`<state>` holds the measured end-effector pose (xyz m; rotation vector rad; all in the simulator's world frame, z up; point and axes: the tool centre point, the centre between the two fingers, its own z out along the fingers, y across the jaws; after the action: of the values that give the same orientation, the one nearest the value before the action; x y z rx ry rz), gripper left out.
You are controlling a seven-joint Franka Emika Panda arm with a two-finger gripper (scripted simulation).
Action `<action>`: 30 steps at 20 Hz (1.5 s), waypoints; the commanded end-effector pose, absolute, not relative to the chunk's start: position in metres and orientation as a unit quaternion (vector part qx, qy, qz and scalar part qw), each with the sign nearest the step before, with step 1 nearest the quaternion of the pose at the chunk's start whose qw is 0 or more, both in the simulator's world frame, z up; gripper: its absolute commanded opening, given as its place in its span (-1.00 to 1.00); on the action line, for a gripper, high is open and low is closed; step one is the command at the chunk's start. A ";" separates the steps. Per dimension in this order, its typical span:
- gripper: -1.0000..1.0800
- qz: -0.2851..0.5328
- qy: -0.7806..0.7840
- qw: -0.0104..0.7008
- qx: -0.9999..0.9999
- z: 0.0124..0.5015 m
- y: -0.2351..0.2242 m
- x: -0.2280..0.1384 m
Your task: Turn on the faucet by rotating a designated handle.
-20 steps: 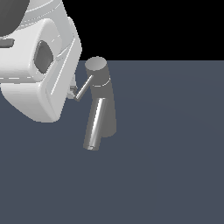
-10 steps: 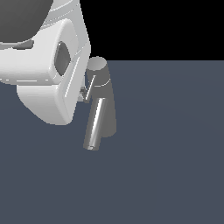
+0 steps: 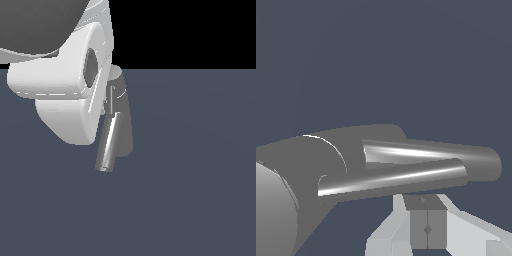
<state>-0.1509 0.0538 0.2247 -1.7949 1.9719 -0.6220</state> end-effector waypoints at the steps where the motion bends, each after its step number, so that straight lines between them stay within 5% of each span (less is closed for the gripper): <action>1: -1.00 -0.221 0.718 0.194 -0.631 0.220 0.036 -0.155; 30: -1.00 -0.221 0.716 0.195 -0.633 0.240 -0.019 -0.134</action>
<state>-0.1333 0.0052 0.2410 -1.8254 1.9478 -0.6205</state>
